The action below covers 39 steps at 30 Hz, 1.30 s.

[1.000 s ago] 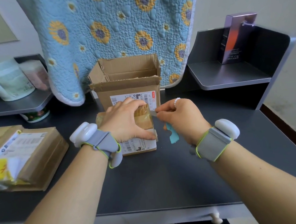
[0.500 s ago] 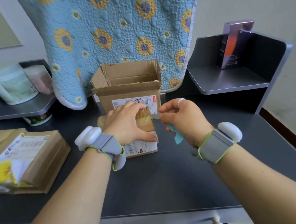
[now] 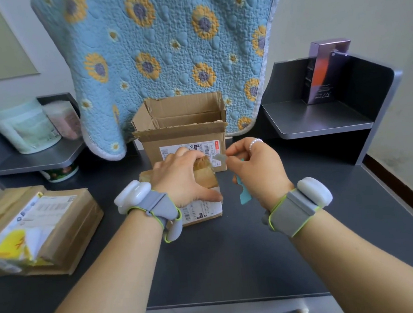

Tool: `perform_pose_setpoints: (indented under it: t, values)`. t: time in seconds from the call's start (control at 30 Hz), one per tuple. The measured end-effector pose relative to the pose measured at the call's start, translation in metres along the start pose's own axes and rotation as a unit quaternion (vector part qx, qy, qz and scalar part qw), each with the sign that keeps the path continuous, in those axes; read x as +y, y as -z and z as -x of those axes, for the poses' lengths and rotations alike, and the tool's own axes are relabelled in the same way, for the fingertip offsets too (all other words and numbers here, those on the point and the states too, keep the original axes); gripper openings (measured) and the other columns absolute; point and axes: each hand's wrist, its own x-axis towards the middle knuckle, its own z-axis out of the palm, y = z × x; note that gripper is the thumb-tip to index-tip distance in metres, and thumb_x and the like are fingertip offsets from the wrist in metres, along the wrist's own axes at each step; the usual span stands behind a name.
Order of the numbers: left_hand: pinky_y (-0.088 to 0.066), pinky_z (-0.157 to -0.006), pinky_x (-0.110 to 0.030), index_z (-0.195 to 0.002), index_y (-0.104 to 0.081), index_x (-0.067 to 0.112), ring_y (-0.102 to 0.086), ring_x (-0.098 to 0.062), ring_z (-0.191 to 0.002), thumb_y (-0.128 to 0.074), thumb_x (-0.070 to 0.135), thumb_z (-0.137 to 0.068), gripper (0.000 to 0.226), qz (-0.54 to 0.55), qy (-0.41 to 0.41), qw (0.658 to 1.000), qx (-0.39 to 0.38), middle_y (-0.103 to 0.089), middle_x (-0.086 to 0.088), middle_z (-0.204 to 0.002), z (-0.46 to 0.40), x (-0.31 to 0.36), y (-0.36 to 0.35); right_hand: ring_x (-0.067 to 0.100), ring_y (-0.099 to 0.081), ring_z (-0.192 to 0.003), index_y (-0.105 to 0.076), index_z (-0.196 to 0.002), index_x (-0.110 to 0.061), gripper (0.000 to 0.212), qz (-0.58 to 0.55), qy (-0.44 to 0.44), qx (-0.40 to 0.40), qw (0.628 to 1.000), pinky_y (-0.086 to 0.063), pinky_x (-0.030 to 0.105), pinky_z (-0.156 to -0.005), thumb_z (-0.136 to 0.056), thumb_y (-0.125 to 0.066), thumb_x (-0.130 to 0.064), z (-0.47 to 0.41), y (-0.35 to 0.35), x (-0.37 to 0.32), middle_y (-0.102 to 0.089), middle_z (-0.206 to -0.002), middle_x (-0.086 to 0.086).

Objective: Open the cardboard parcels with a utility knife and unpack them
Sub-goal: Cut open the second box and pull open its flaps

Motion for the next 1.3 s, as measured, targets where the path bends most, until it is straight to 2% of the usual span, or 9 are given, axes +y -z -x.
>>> perform_pose_setpoints:
  t: [0.1,0.23,0.33,0.43,0.57,0.73,0.9,1.03,1.3]
  values:
    - [-0.030,-0.096,-0.039,-0.129,-0.040,0.032,-0.037,-0.025,-0.123,-0.070,0.070,-0.051,0.092,-0.029,0.064,0.998,0.001,-0.042,0.000,-0.128,-0.003,0.009,-0.002,0.008,-0.052,-0.045,-0.054,-0.071,-0.026,0.019,0.025,0.019,-0.022,0.999,-0.050,0.027,-0.055,-0.083,-0.061,-0.014,0.001,-0.002,-0.002,-0.055,-0.064,-0.007]
    - [-0.039,-0.086,-0.031,-0.108,-0.053,0.029,-0.048,-0.022,-0.108,-0.067,0.064,-0.063,0.059,0.060,0.077,0.993,-0.067,-0.049,-0.001,-0.114,-0.005,0.005,0.013,0.009,-0.050,-0.057,-0.054,-0.074,-0.027,0.016,0.116,0.043,-0.044,0.991,-0.050,0.030,-0.066,-0.083,-0.062,-0.017,-0.004,-0.001,0.002,-0.057,-0.075,-0.007]
    - [-0.040,-0.092,-0.021,-0.125,-0.054,0.020,-0.055,-0.016,-0.110,-0.067,0.038,-0.079,0.051,0.132,0.061,0.984,-0.104,-0.058,0.002,-0.125,-0.005,-0.010,0.031,0.013,-0.054,-0.071,-0.059,-0.082,-0.024,0.009,0.160,0.058,-0.030,0.985,-0.048,0.028,-0.070,-0.084,-0.060,-0.015,-0.010,-0.002,0.001,-0.059,-0.083,-0.005]
    - [-0.041,-0.096,-0.023,-0.135,-0.045,0.018,-0.055,-0.016,-0.111,-0.070,0.022,-0.080,0.060,0.196,0.070,0.971,-0.117,-0.052,-0.003,-0.135,-0.004,-0.018,0.032,0.019,-0.058,-0.083,-0.064,-0.090,-0.018,0.007,0.205,0.083,-0.021,0.975,-0.046,0.029,-0.075,-0.085,-0.062,-0.022,-0.014,-0.005,-0.003,-0.059,-0.083,-0.002]
    - [-0.045,-0.096,-0.030,-0.144,-0.025,0.030,-0.052,-0.019,-0.115,-0.073,0.037,-0.074,0.085,0.258,0.092,0.955,-0.112,-0.045,-0.005,-0.137,-0.002,-0.017,0.015,0.025,-0.061,-0.091,-0.063,-0.098,-0.020,0.012,0.260,0.094,-0.011,0.961,-0.050,0.037,-0.080,-0.087,-0.058,-0.024,-0.018,-0.006,-0.012,-0.066,-0.094,0.004]
    - [-0.056,-0.071,-0.036,-0.135,-0.033,0.034,-0.061,-0.023,-0.089,-0.071,0.039,-0.075,0.071,0.414,0.153,0.895,-0.066,-0.057,0.001,-0.103,0.001,-0.002,-0.012,0.030,-0.061,-0.095,-0.062,-0.100,-0.022,0.016,0.315,0.092,0.005,0.945,-0.050,0.035,-0.078,-0.086,-0.054,-0.020,-0.024,-0.008,-0.019,-0.067,-0.101,0.006]
    - [-0.046,-0.044,-0.023,-0.127,-0.033,0.028,-0.057,-0.026,-0.093,-0.068,0.043,-0.075,0.064,0.436,0.163,0.885,-0.002,-0.050,-0.009,-0.121,-0.002,0.012,-0.030,0.032,-0.062,-0.095,-0.063,-0.101,-0.019,0.017,0.362,0.080,-0.010,0.929,-0.045,0.032,-0.074,-0.088,-0.053,-0.019,-0.028,-0.010,-0.018,-0.068,-0.104,0.010]
    - [-0.046,-0.043,-0.022,-0.126,-0.031,0.029,-0.055,-0.021,-0.084,-0.067,0.048,-0.075,0.066,0.431,0.157,0.889,0.018,-0.049,-0.008,-0.120,-0.003,0.014,-0.036,0.031,-0.062,-0.097,-0.064,-0.105,-0.017,0.020,0.371,0.087,-0.028,0.924,-0.049,0.034,-0.080,-0.089,-0.052,-0.017,-0.029,-0.010,-0.024,-0.067,-0.106,0.011]
    - [-0.052,-0.054,-0.031,-0.126,-0.031,0.030,-0.054,-0.031,-0.099,-0.063,0.046,-0.077,0.060,0.441,0.161,0.883,0.023,-0.044,-0.007,-0.121,0.000,0.014,-0.039,0.027,-0.064,-0.097,-0.064,-0.108,-0.005,0.028,0.440,0.104,-0.057,0.890,-0.050,0.031,-0.080,-0.087,-0.048,0.000,-0.028,-0.019,-0.032,-0.067,-0.107,0.012]
